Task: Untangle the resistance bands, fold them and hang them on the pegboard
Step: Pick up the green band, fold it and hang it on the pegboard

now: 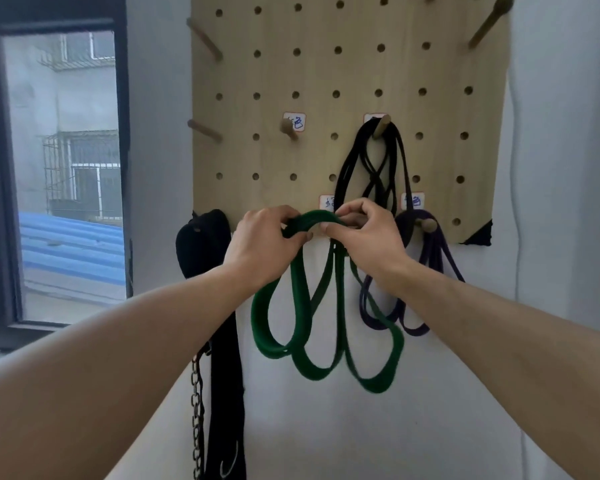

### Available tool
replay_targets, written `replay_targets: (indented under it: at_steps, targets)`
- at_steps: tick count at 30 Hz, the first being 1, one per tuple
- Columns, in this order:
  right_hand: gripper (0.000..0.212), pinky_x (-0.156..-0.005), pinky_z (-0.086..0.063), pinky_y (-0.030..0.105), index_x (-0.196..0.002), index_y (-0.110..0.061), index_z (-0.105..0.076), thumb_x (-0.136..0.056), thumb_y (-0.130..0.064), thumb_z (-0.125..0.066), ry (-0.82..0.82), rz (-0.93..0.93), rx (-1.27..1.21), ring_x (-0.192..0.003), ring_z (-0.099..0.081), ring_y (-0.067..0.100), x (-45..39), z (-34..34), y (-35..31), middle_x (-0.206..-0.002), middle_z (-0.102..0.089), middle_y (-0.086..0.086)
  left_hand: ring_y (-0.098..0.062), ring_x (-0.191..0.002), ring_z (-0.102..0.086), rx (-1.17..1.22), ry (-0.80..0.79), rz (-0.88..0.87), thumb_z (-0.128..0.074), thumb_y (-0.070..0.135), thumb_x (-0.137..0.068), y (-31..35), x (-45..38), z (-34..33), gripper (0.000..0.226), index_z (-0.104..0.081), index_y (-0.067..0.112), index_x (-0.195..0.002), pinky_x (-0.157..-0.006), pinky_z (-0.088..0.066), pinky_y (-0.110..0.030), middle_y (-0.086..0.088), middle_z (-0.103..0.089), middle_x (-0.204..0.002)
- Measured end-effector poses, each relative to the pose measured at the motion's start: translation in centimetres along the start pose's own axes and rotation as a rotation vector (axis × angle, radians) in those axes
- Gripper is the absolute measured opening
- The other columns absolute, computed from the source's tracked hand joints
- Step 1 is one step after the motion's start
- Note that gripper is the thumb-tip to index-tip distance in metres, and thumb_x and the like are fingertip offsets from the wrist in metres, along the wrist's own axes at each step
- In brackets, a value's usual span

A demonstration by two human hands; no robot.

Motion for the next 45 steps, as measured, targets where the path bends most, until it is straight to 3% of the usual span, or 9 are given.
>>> replay_targets:
  at_steps: [8,13,20,23,27,30,32,40,45]
  targets:
    - [0.027,-0.074,-0.049,0.018,-0.106,-0.023,-0.063,-0.088,-0.025,-0.083,0.134,-0.028,-0.104,-0.091,-0.066,0.005,-1.8,0.7,1.5,-0.097,-0.07,-0.008,-0.017,-0.087,-0.071,0.201,0.051,0.097,-0.072,0.032,-0.091,0.3,-1.9,-1.1,0.016,-0.081,0.027,-0.103,-0.086,-0.06,-0.042,0.005,-0.078,-0.092]
    - [0.027,-0.087,-0.057,0.025,-0.107,-0.018,-0.064,-0.087,-0.02,-0.083,0.193,-0.085,-0.233,-0.091,-0.07,0.005,-3.0,0.5,3.4,-0.093,-0.073,-0.009,-0.027,-0.095,-0.072,0.219,0.053,0.139,-0.071,0.029,-0.093,0.6,-3.0,-2.1,0.012,-0.081,0.025,-0.098,-0.089,-0.058,-0.046,0.004,-0.071,-0.082]
    - [0.025,-0.099,-0.059,0.046,-0.101,-0.02,-0.069,-0.083,-0.019,-0.086,0.296,-0.289,-0.527,-0.108,-0.072,0.025,-4.0,-1.7,7.8,-0.11,-0.076,0.006,-0.017,-0.085,-0.071,0.297,-0.027,0.232,-0.068,0.026,-0.096,-1.6,-4.6,-5.4,0.018,-0.079,0.022,-0.109,-0.085,-0.061,-0.041,0.005,-0.074,-0.088]
    - [0.021,-0.103,-0.057,0.044,-0.097,-0.022,-0.071,-0.084,-0.019,-0.086,0.392,-0.31,-0.607,-0.109,-0.07,0.021,-4.0,-2.5,8.5,-0.108,-0.075,0.002,-0.022,-0.089,-0.072,0.333,-0.037,0.266,-0.07,0.027,-0.095,-2.5,-4.9,-6.3,0.02,-0.079,0.02,-0.111,-0.087,-0.061,-0.043,0.0,-0.077,-0.096]
    - [0.02,-0.092,-0.051,0.023,-0.108,-0.021,-0.078,-0.09,-0.028,-0.08,0.456,-0.173,-0.286,-0.104,-0.068,0.011,-3.9,-0.9,7.1,-0.103,-0.076,-0.006,-0.025,-0.09,-0.072,0.314,-0.046,0.293,-0.074,0.028,-0.091,-3.0,-5.4,-7.1,0.016,-0.08,0.022,-0.105,-0.086,-0.06,-0.044,-0.004,-0.078,-0.092]
    - [0.031,-0.084,-0.051,0.023,-0.121,-0.024,-0.077,-0.097,-0.04,-0.07,0.385,0.034,0.255,-0.105,-0.069,0.012,-4.3,0.0,5.3,-0.116,-0.076,-0.001,-0.024,-0.092,-0.071,0.374,-0.056,0.348,-0.076,0.029,-0.09,-4.0,-5.3,-8.0,0.018,-0.08,0.021,-0.106,-0.089,-0.06,-0.044,-0.002,-0.077,-0.093]
    - [0.032,-0.08,-0.049,0.022,-0.124,-0.025,-0.077,-0.098,-0.041,-0.067,0.349,0.096,0.395,-0.104,-0.068,0.013,-4.6,0.5,4.8,-0.118,-0.074,0.001,-0.021,-0.093,-0.071,0.431,-0.056,0.37,-0.076,0.03,-0.09,-4.7,-5.2,-8.8,0.022,-0.079,0.02,-0.109,-0.091,-0.059,-0.041,0.0,-0.077,-0.096]
    - [0.025,-0.093,-0.059,0.039,-0.122,-0.032,-0.075,-0.099,-0.036,-0.067,0.287,0.085,0.498,-0.106,-0.072,0.023,-6.3,0.1,3.9,-0.116,-0.077,0.0,-0.022,-0.09,-0.07,0.351,-0.051,0.357,-0.074,0.032,-0.091,-5.5,-5.9,-9.8,0.017,-0.079,0.024,-0.105,-0.089,-0.059,-0.043,-0.002,-0.075,-0.093]
    - [0.024,-0.087,-0.062,0.043,-0.122,-0.032,-0.076,-0.099,-0.033,-0.068,0.253,0.076,0.438,-0.092,-0.076,0.026,-7.3,-0.2,4.8,-0.113,-0.078,0.0,-0.021,-0.081,-0.066,0.136,-0.011,0.292,-0.068,0.046,-0.092,-6.1,-6.1,-10.5,0.026,-0.078,0.029,-0.108,-0.078,-0.058,-0.043,0.001,-0.072,-0.089]
Point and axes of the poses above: each hand's wrist, its own x-axis away from the middle knuckle, its own z-axis out of the back of the hand, y = z × x, the point moved 8 cm from there along -x, towards the middle knuckle
